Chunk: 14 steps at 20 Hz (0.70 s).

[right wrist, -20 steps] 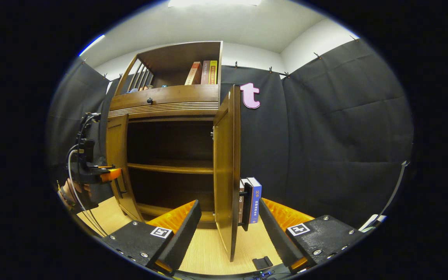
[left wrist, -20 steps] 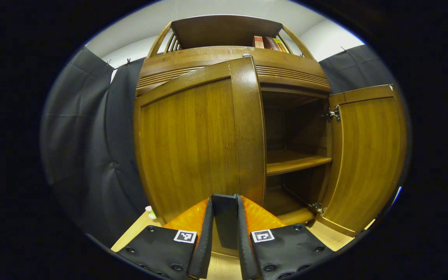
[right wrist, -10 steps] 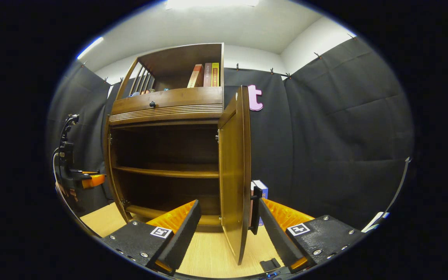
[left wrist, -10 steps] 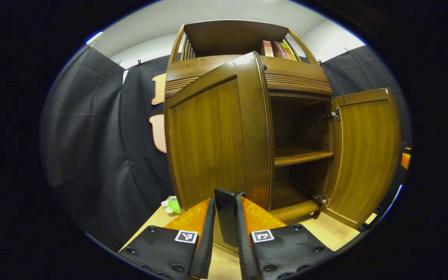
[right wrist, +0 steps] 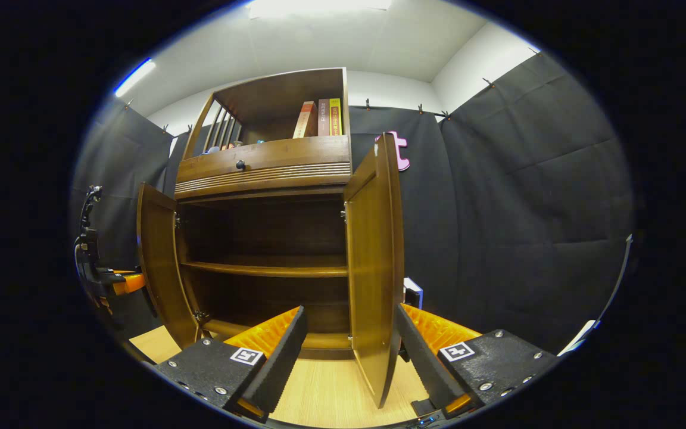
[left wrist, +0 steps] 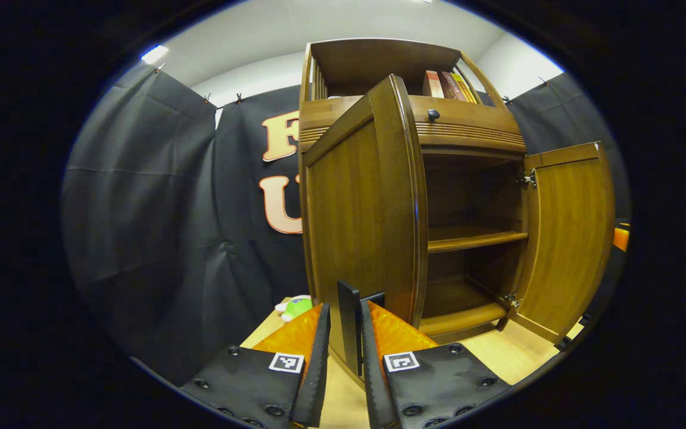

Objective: Open the right door of the double-door shoe cabinet with the right hand, and open the left door with the left hand.

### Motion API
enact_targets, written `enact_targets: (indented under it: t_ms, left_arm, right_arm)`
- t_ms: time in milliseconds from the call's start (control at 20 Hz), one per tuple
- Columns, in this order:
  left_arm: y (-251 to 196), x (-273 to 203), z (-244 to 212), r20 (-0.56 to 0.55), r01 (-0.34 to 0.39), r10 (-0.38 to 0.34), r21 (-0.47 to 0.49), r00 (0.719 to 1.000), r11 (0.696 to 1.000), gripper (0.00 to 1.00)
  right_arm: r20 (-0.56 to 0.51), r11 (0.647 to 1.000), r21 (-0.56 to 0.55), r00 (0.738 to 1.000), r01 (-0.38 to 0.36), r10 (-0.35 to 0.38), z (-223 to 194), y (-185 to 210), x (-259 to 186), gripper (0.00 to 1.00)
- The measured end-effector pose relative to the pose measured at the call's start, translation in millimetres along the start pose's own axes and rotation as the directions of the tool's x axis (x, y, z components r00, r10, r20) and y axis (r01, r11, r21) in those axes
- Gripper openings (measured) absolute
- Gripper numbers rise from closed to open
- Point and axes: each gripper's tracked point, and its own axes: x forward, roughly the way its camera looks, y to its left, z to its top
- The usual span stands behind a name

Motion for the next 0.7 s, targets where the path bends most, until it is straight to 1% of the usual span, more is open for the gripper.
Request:
enact_targets:
  t_ms: [200,350,450,600,650,700]
  left_arm:
    - [29.5,-8.0,-3.1,0.004,-0.049,0.049,0.020,0.999,0.999,0.34]
    - [49.6,-11.5,-7.5,0.012,-0.066,0.066,0.005,0.998,0.998,0.34]
    - [61.4,-12.4,-9.4,0.009,-0.080,0.080,-0.006,0.997,0.997,0.29]
    - [87.1,-15.1,-11.4,0.011,-0.131,0.131,0.007,0.991,0.991,0.25]
    - [94.9,-14.5,-12.0,0.016,-0.131,0.131,0.005,0.991,0.991,0.25]
    - [97.0,-12.9,-11.1,0.021,-0.113,0.113,-0.012,0.993,0.993,0.26]
  right_arm:
    - [-0.003,1.000,-0.019,1.000,-0.010,0.010,-1.8,8.1,5.1,0.92]
    - [-0.008,1.000,-0.019,1.000,-0.012,0.012,-3.2,12.4,9.1,0.92]
    - [-0.011,1.000,-0.019,1.000,-0.020,0.020,-3.7,16.4,11.2,0.92]
    - [-0.005,0.999,-0.026,1.000,-0.024,0.024,-0.2,18.9,12.1,0.92]
    - [-0.006,0.999,-0.026,1.000,-0.027,0.026,-0.1,20.3,13.1,0.92]
    - [-0.008,0.999,-0.025,1.000,-0.028,0.028,-1.1,20.6,12.7,0.92]
